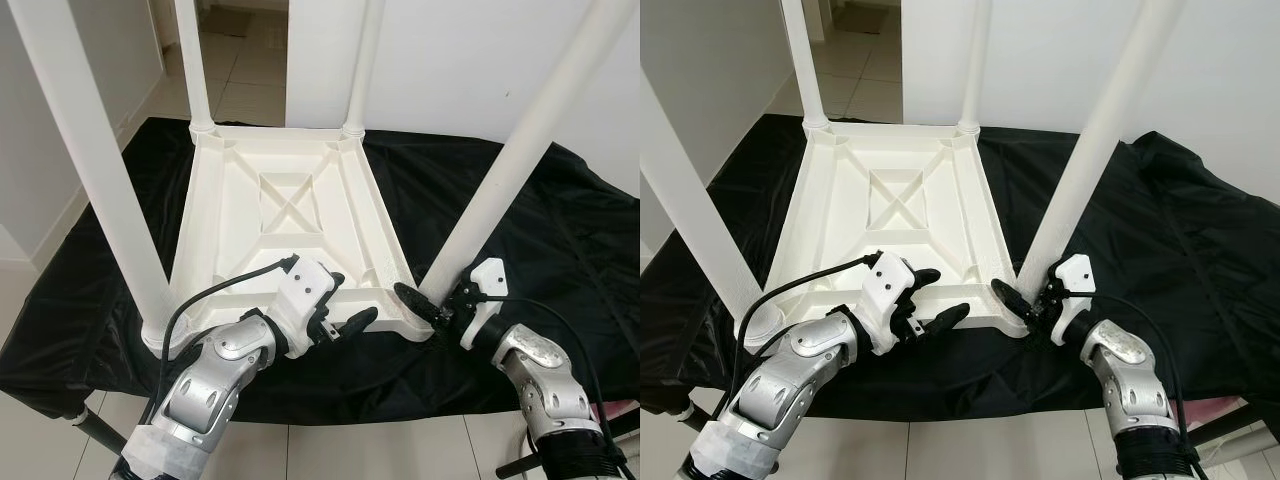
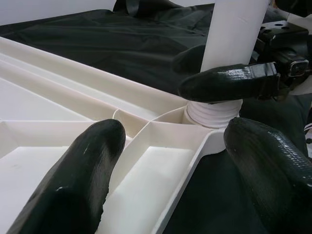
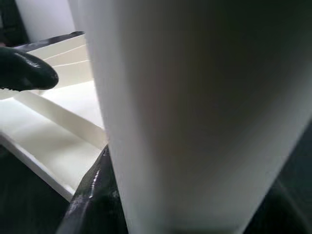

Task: Building children table

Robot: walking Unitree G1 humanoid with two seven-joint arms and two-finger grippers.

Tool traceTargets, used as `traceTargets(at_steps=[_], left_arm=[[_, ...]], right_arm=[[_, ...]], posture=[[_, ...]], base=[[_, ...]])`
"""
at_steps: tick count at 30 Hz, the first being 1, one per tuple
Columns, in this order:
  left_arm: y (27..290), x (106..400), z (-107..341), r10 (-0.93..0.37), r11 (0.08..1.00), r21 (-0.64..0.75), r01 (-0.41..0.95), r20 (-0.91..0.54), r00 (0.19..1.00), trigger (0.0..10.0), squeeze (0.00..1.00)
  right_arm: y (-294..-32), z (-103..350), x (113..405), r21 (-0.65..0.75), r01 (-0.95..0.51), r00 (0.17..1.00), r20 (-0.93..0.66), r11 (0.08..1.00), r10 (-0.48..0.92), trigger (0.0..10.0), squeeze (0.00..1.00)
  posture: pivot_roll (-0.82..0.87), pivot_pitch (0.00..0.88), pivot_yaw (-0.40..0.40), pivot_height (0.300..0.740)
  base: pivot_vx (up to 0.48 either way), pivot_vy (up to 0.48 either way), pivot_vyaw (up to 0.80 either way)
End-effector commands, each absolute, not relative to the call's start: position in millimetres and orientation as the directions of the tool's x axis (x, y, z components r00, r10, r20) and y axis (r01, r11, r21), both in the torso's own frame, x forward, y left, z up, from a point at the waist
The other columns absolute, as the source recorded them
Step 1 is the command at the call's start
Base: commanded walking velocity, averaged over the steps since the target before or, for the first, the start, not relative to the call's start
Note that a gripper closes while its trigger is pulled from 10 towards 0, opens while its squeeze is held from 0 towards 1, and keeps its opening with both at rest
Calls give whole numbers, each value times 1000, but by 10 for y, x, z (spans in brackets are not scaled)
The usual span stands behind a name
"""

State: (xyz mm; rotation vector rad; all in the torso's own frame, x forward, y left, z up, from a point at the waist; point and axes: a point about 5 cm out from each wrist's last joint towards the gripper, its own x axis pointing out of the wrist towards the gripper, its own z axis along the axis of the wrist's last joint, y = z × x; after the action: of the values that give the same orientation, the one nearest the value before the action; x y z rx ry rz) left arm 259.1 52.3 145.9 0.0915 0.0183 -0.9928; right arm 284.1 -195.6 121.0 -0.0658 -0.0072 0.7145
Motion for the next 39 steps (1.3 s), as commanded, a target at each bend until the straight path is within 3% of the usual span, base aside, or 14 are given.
traceTargets(at_steps=[1, 8, 9, 11, 27, 29, 33, 35, 39], left_arm=[[495, 2567, 1457, -852, 516, 63, 854, -62, 520, 10000, 0], [516, 2554, 1442, -847, 524, 60, 849, -69, 527, 10000, 0], [502, 2548, 1438, -848, 523, 57, 851, -68, 526, 10000, 0], [477, 2536, 1425, -852, 518, 50, 854, -66, 520, 10000, 0], [401, 2536, 1378, -873, 473, 90, 877, -88, 480, 10000, 0], [429, 2583, 1393, -872, 474, 93, 875, -85, 482, 10000, 0], [438, 2601, 1393, -871, 476, 95, 874, -87, 483, 10000, 0], [439, 2616, 1402, -871, 476, 98, 874, -82, 484, 10000, 0], [446, 2631, 1405, -866, 485, 101, 868, -80, 493, 10000, 0]], right_arm=[[-1933, 1170, 2853, -61, -680, 733, -40, 731, 679, 0, 0], [-1963, 1124, 2860, -43, -676, 737, -46, 736, 674, 0, 0], [-1964, 1123, 2864, -43, -665, 747, -43, 746, 663, 9412, 0], [-1967, 1116, 2872, -30, -642, 767, -36, 766, 641, 10000, 0], [-1994, 1081, 2817, -6, -381, 925, -4, 925, 381, 10000, 0], [-1934, 1112, 2752, 22, -226, 974, 23, 974, 226, 10000, 0], [-1902, 1118, 2732, 50, -167, 986, 22, 985, 166, 10000, 0], [-1766, 1067, 2702, 116, -20, 1000, -10, 993, 21, 10000, 0], [-1627, 1034, 2681, 148, 84, 996, -32, 985, -80, 10000, 0]], posture=[[8, 0, -76, 740], [7, 0, -87, 740], [2, 0, -83, 740], [-4, 0, -82, 740], [-32, 0, -83, 740], [-53, 0, -79, 740], [-60, 0, -76, 740], [-55, 0, -86, 740], [-48, 0, -79, 740]], base=[[0, 0, 0], [0, 0, 0], [0, 0, 0], [0, 0, 0], [0, 0, 0], [0, 0, 0], [0, 0, 0], [0, 0, 0], [0, 0, 0]])
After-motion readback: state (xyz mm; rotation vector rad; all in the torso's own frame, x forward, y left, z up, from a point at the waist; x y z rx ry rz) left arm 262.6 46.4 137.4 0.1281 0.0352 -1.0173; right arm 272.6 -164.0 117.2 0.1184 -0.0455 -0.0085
